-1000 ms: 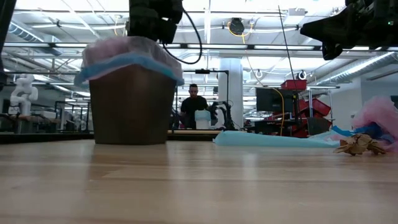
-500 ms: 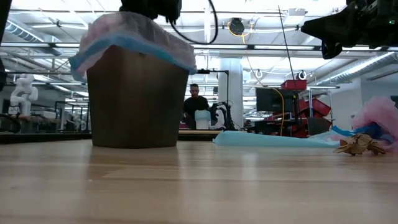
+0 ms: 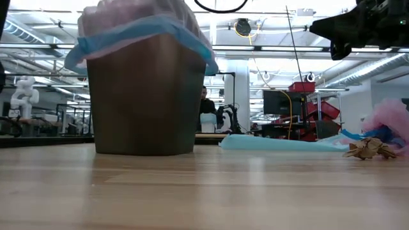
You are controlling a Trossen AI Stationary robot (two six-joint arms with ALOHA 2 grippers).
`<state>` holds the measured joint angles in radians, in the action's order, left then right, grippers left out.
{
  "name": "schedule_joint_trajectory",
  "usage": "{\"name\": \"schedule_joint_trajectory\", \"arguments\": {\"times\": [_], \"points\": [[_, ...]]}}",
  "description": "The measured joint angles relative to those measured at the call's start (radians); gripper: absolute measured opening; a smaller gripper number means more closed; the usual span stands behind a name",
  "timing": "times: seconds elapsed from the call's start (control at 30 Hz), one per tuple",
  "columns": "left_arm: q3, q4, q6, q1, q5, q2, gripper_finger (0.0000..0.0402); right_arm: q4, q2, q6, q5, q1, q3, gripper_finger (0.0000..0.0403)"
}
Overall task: Place trash/remove bag and relplace
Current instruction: Move the trash bin to the center of the table, then put the pink trash bag into the trash bin
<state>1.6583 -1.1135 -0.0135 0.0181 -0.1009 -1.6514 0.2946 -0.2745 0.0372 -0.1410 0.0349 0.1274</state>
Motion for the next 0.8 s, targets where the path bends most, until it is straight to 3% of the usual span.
{"name": "schedule_joint_trajectory", "arguments": {"times": [0.37, 0.57, 0.8], "points": [[0.206, -0.056, 0.020, 0.013, 0.074, 0.004, 0.0000, 0.102, 0.000, 0.048, 0.008, 0.000, 0.013, 0.0071], [0.283, -0.058, -0.004, 0.104, 0.220, 0.036, 0.0000, -0.348, -0.087, -0.046, -0.105, 0.000, 0.214, 0.0098], [0.214, 0.053, -0.089, 0.275, 0.605, 0.126, 0.0000, -0.818, -0.298, -0.198, -0.141, 0.000, 0.512, 0.0181]]}}
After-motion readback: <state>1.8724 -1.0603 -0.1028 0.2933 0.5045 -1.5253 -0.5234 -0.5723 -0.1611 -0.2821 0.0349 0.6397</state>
